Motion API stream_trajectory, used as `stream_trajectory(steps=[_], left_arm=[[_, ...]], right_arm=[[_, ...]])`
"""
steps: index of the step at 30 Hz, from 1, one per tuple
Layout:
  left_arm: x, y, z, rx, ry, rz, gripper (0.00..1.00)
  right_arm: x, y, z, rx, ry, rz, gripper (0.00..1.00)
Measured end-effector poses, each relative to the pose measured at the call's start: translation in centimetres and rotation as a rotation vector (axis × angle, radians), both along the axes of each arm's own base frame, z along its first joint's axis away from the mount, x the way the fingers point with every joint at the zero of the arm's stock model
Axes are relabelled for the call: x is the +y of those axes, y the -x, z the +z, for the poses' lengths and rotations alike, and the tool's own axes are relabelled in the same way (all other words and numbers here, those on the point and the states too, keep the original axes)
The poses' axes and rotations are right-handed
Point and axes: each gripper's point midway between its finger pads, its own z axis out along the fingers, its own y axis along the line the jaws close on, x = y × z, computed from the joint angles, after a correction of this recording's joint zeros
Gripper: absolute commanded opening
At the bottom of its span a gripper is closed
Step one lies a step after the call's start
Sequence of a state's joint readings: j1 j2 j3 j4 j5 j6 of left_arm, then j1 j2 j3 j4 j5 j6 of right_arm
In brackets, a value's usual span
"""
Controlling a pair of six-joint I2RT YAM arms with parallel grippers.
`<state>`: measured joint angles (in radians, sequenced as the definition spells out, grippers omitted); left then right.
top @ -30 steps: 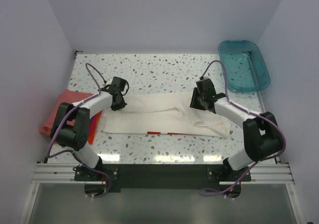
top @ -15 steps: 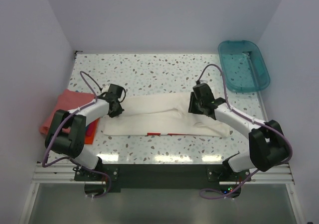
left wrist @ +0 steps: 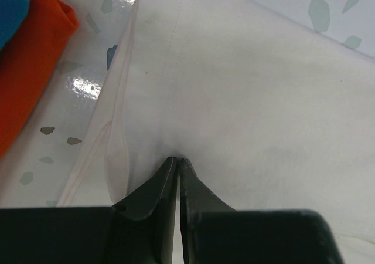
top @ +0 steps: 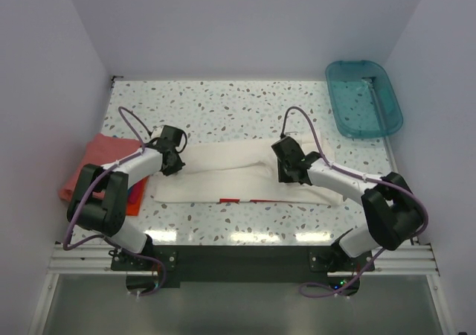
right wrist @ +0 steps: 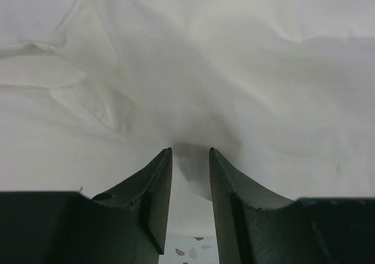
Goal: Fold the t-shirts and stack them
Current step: Fold the tshirt
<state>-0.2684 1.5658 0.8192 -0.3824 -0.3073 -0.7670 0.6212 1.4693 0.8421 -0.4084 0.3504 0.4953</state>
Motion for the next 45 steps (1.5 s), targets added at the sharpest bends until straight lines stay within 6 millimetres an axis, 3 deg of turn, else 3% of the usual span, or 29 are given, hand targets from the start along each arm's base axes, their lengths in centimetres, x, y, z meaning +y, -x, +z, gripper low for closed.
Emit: stream_trajectory(steps=[12,14,15,16,23,34,45], left_arm=[[0.0,-0.1,0.0,0.002,0.015,0.004,0.11],[0.0,-0.1,0.0,0.002,0.016,0.003,0.1],[0.0,-0.1,0.0,0.002,0.017,0.003,0.1],[0.0,-0.1,0.0,0.002,0.018,0.003,0.1],[0.0,-0.1,0.0,0.001,0.019,0.004,0.1],[-0.1,-0.2,0.0,-0.001,0.022,0.002,0.1],[-0.2,-0.4,0.0,-0.007,0.029,0.0,0.1]], right_arm=[[0.1,1.6,-2.3,0.063,0.048,0.039,0.42],[0.1,1.9,-2.5,0.069,0.054,0.047,0.32],[0.1,2.0,-2.6,0.072,0.057,0.051,0.19],[0.1,2.1,-2.7,0.074,0.061,0.056,0.14],[0.1,2.2,-2.7,0.08,0.059,0.049,0.01],[2.3,1.8,0.7,0.045,-0.061,0.087,0.0],[4.2,3.1,-0.4,0.103,-0.167,0.117,0.0]])
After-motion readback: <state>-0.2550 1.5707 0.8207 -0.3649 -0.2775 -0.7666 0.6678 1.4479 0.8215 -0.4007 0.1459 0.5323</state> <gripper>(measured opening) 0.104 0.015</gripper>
